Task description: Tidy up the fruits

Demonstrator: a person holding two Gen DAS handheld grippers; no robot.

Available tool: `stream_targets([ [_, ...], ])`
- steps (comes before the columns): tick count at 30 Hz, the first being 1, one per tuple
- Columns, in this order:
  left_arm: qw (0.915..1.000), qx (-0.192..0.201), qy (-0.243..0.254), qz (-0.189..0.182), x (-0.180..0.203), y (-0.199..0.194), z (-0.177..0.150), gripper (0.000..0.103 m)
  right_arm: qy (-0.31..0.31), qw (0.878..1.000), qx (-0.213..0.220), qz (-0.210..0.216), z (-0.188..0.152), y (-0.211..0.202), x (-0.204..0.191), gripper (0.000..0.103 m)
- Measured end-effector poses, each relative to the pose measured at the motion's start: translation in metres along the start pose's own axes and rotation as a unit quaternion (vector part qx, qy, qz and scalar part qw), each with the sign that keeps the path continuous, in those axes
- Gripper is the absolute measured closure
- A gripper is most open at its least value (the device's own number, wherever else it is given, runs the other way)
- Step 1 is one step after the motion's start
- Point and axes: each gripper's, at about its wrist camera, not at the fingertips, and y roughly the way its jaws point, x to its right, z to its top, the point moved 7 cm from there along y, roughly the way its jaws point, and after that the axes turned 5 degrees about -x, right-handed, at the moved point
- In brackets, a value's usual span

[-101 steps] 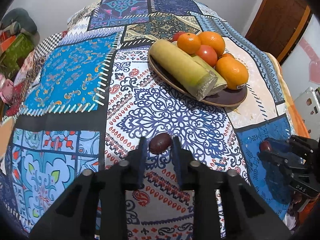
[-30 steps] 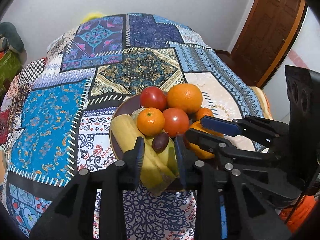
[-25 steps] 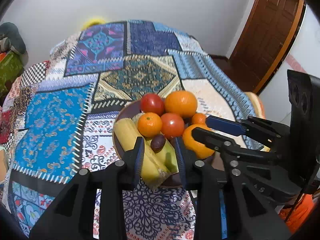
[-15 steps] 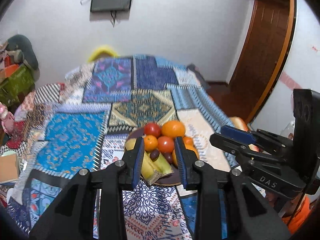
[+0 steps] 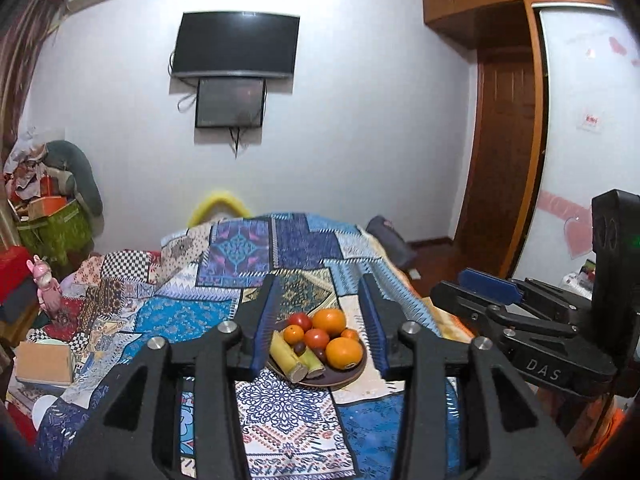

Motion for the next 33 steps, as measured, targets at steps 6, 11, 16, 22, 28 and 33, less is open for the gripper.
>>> stream_targets([
  [6,0.9993,0.031,0.011,0.015,0.007,-0.029,-0.001,0.041,-0.003,0.999,0.037,-0.020,0.000,-0.026,-0.007,0.037],
  [11,0.9984,0.045,0.015,0.031,0.010,-0.042,-0.004,0.021,-0.006,0.998,0.050,-0.035,0.000,-0.028,-0.006,0.025],
  [16,0.9976,0.055,0.019,0.038,0.011,-0.048,-0.008,0.008,-0.014,0.997,0.056,-0.053,-0.002,-0.033,-0.007,0.014],
  [22,0.9976,0.058,0.004,0.038,0.005,-0.053,-0.010,0.001,0.004,0.995,0.069,-0.068,-0.007,-0.044,0.000,0.000],
  [28,0.9975,0.054,0.005,0.045,0.002,-0.050,-0.013,0.000,-0.010,0.993,0.073,-0.087,-0.010,-0.050,-0.003,0.000],
  [33,0.9975,0.053,0.003,0.046,0.002,-0.049,-0.015,0.000,-0.010,0.993,0.074,-0.087,-0.010,-0.052,-0.002,0.000],
])
